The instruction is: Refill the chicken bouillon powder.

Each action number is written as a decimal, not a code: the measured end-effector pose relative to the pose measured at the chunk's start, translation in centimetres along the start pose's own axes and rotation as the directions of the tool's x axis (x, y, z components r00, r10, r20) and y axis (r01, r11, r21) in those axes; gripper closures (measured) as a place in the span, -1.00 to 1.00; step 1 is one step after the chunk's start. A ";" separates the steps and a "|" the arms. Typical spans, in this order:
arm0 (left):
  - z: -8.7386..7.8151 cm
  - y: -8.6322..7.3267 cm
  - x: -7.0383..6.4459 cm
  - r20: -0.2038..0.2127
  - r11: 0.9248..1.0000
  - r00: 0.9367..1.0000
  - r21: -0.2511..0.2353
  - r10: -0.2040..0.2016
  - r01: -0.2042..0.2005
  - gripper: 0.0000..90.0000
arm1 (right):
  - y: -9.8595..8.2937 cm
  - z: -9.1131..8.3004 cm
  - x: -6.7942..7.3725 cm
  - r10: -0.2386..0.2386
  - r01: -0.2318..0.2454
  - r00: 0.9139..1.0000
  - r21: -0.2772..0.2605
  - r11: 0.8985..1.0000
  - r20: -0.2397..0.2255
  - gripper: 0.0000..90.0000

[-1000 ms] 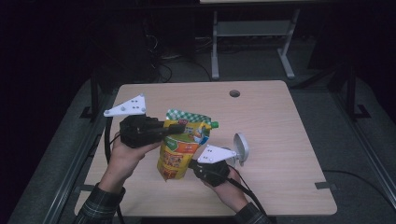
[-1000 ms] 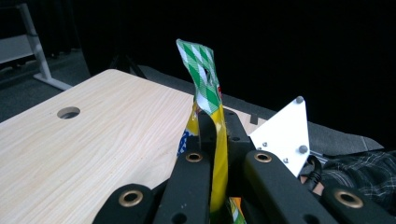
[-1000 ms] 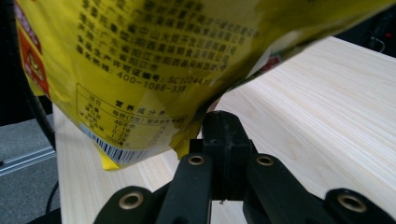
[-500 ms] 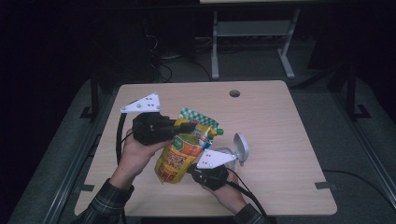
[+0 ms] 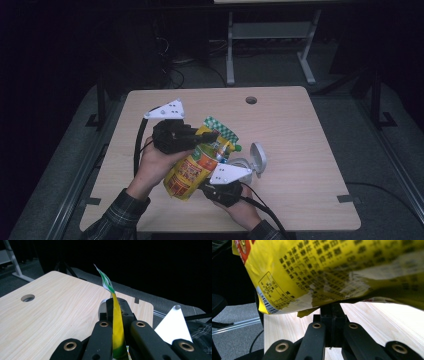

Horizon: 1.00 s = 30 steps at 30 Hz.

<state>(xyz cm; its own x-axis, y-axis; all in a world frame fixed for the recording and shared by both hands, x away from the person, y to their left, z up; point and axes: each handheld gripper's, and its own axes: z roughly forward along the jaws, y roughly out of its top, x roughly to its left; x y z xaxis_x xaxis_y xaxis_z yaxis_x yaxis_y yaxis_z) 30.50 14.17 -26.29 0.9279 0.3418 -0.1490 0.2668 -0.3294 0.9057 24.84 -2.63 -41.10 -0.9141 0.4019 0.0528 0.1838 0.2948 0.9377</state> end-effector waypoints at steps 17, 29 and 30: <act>2.0 -0.3 0.4 -0.016 0.995 0.999 0.083 -0.047 0.048 1.00 | -0.3 0.4 0.7 -0.009 0.009 1.000 -0.018 1.000 -0.030 1.00; 2.9 -0.3 0.6 -0.038 0.989 0.997 0.130 -0.063 0.067 1.00 | -0.4 0.6 1.0 -0.010 0.009 0.999 -0.027 1.000 -0.046 1.00; 3.0 -0.3 0.6 -0.038 0.989 0.998 0.135 -0.059 0.064 1.00 | -0.4 0.6 1.0 -0.009 0.008 0.999 -0.028 1.000 -0.047 1.00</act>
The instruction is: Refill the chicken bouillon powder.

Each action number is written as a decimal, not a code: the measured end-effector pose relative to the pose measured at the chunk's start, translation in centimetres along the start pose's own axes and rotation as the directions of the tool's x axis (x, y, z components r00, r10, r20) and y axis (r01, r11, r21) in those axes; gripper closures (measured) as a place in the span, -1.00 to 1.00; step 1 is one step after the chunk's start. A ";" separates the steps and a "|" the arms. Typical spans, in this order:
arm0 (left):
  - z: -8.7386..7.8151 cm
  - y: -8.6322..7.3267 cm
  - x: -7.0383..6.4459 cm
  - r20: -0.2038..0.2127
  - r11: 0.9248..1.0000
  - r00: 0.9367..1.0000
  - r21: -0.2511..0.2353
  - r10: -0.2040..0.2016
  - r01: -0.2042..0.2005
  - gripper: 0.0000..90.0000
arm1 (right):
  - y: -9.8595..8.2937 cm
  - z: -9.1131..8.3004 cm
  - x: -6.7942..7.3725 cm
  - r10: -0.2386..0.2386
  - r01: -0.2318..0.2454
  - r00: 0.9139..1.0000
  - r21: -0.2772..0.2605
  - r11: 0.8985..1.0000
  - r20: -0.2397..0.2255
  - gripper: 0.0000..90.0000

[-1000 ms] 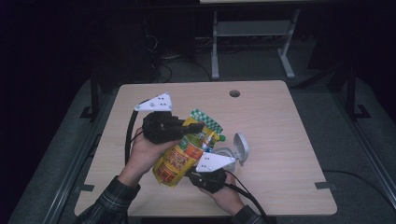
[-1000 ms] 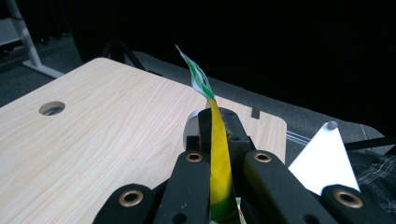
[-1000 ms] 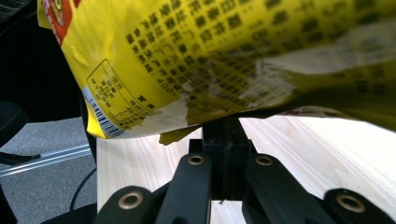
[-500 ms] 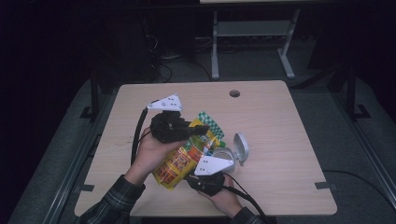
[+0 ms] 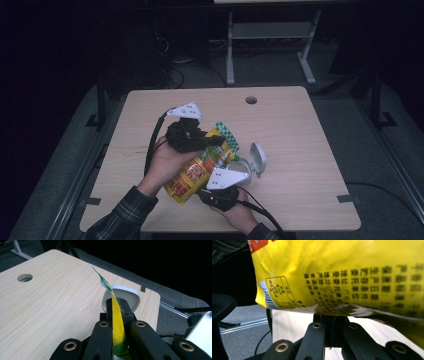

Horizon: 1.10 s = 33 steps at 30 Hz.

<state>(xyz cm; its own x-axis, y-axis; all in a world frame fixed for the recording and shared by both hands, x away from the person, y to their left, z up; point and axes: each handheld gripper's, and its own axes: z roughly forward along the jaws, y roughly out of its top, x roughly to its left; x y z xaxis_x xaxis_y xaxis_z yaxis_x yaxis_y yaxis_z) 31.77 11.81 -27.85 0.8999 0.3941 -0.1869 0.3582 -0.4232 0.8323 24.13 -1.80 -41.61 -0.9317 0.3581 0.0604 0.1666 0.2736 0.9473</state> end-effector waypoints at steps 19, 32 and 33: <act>1.5 0.7 -0.1 -0.018 0.997 1.000 0.069 -0.019 0.020 1.00 | -0.2 -0.5 -0.2 0.023 -0.023 1.000 -0.014 1.000 -0.017 1.00; 2.4 1.0 -0.1 -0.021 0.993 0.999 0.111 -0.025 0.027 1.00 | -0.3 -0.6 -0.3 0.027 -0.027 0.999 -0.014 1.000 -0.017 1.00; 2.5 1.0 0.0 -0.023 0.993 0.999 0.114 -0.028 0.030 1.00 | -0.3 -0.6 -0.3 0.027 -0.027 1.000 -0.013 1.000 -0.016 1.00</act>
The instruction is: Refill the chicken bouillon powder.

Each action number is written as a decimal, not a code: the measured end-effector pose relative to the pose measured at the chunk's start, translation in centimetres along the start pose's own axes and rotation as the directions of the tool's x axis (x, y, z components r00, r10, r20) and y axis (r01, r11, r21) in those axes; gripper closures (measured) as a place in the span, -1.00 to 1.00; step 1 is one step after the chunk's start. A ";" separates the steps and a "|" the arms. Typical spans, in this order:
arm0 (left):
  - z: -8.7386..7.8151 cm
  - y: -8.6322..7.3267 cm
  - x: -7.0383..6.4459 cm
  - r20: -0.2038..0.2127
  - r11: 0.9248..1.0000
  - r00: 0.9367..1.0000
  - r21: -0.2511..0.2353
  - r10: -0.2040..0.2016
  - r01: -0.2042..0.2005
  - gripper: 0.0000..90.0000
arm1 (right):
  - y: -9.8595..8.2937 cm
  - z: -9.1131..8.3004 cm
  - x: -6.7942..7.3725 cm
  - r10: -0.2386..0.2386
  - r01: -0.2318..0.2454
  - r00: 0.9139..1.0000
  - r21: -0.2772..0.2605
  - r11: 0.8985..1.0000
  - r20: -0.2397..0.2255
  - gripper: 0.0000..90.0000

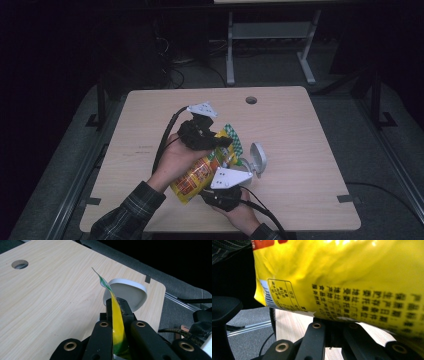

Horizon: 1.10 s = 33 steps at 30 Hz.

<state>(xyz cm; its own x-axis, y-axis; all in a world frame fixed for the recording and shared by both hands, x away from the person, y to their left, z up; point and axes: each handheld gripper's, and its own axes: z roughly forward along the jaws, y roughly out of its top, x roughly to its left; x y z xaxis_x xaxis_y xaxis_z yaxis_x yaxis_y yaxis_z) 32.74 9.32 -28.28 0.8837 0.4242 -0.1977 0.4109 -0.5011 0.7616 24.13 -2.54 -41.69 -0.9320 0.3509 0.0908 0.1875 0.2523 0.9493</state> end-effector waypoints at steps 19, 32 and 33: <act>1.1 0.4 0.1 -0.030 0.997 1.000 0.070 -0.007 0.009 1.00 | -0.3 0.0 -0.1 0.017 -0.017 1.000 -0.011 1.000 -0.008 1.00; 1.6 0.7 0.1 -0.036 0.995 0.999 0.104 0.006 -0.002 1.00 | -0.3 -0.1 -0.2 0.020 -0.020 1.000 -0.016 1.000 -0.008 1.00; 1.6 0.8 0.1 -0.036 0.995 0.999 0.104 0.006 -0.002 1.00 | -0.3 -0.1 -0.2 0.020 -0.020 1.000 -0.017 1.000 -0.007 1.00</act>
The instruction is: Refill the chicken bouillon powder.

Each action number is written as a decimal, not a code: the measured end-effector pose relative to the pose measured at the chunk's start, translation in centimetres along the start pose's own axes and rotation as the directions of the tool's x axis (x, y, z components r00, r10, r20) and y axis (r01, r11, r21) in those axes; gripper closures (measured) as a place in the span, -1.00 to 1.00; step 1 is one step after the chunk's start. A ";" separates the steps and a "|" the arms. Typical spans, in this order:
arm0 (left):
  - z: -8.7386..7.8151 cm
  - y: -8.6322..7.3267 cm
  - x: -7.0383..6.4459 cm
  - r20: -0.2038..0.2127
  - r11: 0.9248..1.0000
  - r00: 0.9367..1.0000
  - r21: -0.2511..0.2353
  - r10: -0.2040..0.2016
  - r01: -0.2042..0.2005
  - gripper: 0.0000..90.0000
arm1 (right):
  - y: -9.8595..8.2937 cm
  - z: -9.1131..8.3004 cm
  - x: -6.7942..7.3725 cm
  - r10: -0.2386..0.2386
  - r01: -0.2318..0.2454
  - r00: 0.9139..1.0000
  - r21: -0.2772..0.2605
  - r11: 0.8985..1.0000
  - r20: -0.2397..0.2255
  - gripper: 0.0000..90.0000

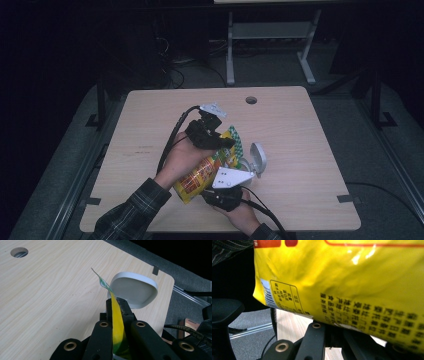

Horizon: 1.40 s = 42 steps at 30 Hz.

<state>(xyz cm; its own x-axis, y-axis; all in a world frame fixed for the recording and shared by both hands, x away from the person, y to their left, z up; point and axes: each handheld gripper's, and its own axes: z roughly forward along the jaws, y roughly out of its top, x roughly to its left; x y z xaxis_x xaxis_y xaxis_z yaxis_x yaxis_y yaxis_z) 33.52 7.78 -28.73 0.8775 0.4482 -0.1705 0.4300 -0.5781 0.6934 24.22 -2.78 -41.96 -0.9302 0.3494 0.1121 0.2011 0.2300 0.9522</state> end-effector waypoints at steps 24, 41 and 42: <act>0.6 0.1 0.1 -0.008 0.999 1.000 0.037 -0.016 0.016 1.00 | -0.2 0.1 0.1 0.008 -0.008 1.000 -0.008 1.000 -0.006 1.00; 1.0 0.3 0.2 -0.007 0.998 1.000 0.066 -0.025 0.025 1.00 | -0.2 0.1 0.1 0.012 -0.012 1.000 -0.012 1.000 -0.011 1.00; 1.0 0.4 0.3 -0.007 0.997 1.000 0.073 -0.018 0.018 1.00 | -0.2 0.1 0.1 0.012 -0.012 1.000 -0.013 1.000 -0.011 1.00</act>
<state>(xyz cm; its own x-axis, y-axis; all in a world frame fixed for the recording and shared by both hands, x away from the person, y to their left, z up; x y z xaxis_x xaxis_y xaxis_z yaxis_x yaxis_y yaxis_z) 34.13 7.04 -29.19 0.8682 0.4631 -0.1781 0.4604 -0.6182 0.6371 24.09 -2.68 -42.19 -0.9312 0.3418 0.1269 0.2086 0.2138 0.9543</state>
